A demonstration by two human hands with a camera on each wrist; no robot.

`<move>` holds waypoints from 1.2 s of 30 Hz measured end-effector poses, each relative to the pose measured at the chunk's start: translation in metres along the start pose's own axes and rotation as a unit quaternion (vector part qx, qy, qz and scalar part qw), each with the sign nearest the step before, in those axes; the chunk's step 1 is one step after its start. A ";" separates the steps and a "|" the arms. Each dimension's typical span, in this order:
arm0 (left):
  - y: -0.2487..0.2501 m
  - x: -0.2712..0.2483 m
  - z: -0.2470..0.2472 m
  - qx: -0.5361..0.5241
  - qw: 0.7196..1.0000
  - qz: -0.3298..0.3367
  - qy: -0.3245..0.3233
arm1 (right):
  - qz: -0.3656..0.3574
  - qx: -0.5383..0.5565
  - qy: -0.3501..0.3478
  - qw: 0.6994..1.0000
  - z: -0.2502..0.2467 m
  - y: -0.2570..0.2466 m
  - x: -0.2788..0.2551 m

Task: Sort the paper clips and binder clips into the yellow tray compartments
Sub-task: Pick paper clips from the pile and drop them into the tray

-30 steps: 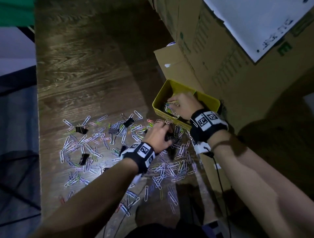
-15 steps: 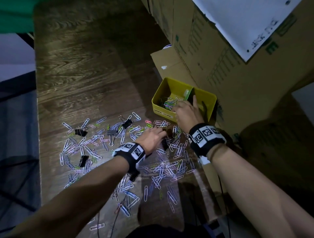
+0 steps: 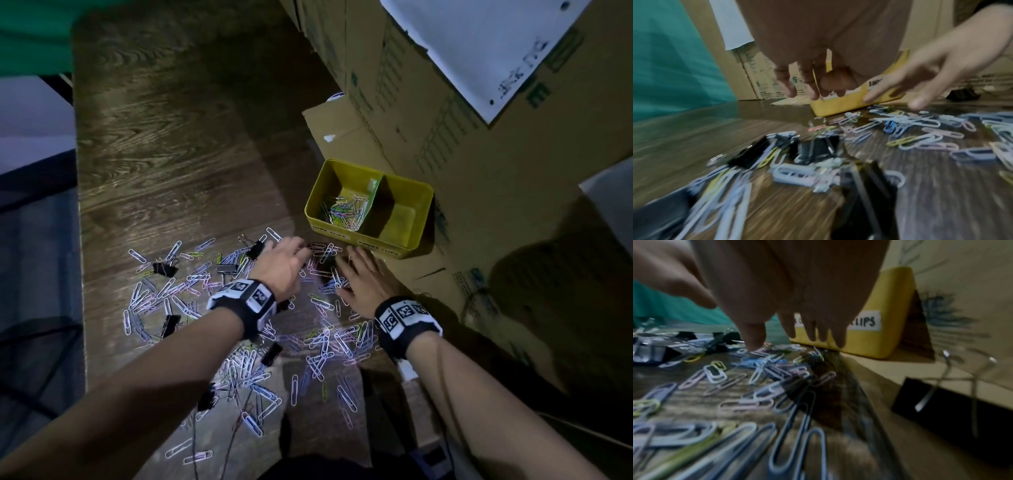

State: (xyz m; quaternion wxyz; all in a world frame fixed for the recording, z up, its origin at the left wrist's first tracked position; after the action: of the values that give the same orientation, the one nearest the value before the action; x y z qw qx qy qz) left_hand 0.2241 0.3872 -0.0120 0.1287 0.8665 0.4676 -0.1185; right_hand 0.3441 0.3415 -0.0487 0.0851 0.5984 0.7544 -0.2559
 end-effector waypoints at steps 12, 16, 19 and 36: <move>0.058 0.022 0.072 0.010 0.988 0.047 -0.146 | -0.036 0.152 0.032 0.987 0.053 -0.004 -0.062; 0.076 -0.019 0.078 -0.015 0.987 0.117 -0.111 | 0.076 0.139 0.126 0.979 0.046 0.016 -0.085; 0.079 -0.044 0.088 -0.006 0.985 0.131 -0.115 | 0.134 0.087 0.038 0.986 0.062 0.015 -0.090; 0.040 -0.061 0.074 -0.272 0.960 -0.013 -0.060 | 0.145 0.215 0.021 0.966 0.053 -0.005 -0.077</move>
State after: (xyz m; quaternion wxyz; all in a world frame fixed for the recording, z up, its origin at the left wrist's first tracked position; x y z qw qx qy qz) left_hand 0.2189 0.2941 -0.0570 0.3858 0.7839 0.4848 -0.0405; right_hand 0.3506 0.2484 -0.0586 -0.0249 0.7106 0.5888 -0.3844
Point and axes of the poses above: each hand's wrist, its own x-axis towards the middle knuckle, its own z-axis out of the palm, y = z × x, the point moved 9 cm from there along x, towards the middle knuckle, and after that the axes turned 1 degree about z, right-handed, at the moved point
